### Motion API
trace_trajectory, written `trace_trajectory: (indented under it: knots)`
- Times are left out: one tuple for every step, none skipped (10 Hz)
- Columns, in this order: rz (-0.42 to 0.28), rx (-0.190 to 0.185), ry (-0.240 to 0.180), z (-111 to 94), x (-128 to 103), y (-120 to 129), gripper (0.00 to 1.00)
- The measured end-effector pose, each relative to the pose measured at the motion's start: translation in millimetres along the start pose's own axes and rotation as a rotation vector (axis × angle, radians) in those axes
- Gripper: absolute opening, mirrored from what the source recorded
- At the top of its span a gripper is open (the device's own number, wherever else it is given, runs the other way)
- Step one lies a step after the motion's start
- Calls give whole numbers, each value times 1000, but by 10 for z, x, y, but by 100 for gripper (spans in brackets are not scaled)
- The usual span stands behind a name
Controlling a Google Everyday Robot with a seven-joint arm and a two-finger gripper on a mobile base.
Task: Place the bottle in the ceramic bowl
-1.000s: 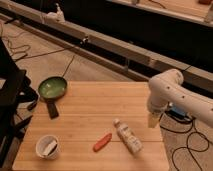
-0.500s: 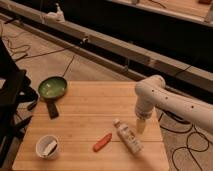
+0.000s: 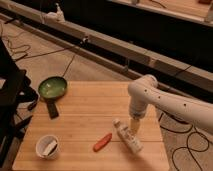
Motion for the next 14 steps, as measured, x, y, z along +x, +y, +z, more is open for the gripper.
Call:
trace_trajectory:
  knots:
    - [0, 0, -1, -1, -2, 2, 65]
    - [-1, 0, -1, -1, -8, 0, 65]
    - [5, 0, -5, -6, -8, -3, 65]
    - [28, 1, -21, -25, -33, -8, 65]
    - [59, -1, -42, -49, -62, -7, 65]
    - [105, -4, -75, -80, -108, -1, 65]
    - [132, -10, -96, -88, -130, 14, 65]
    - [163, -13, -119, -102, -151, 30, 65]
    - [198, -10, -139, -109, -163, 51, 65]
    - [218, -5, -148, -100, -167, 67, 65]
    - [244, 12, -152, -71, -163, 83, 65]
    - [266, 34, -149, -43, -150, 80, 65]
    - [297, 58, -147, -1, -134, 73, 65]
    - [319, 71, -144, 30, -120, 69, 65]
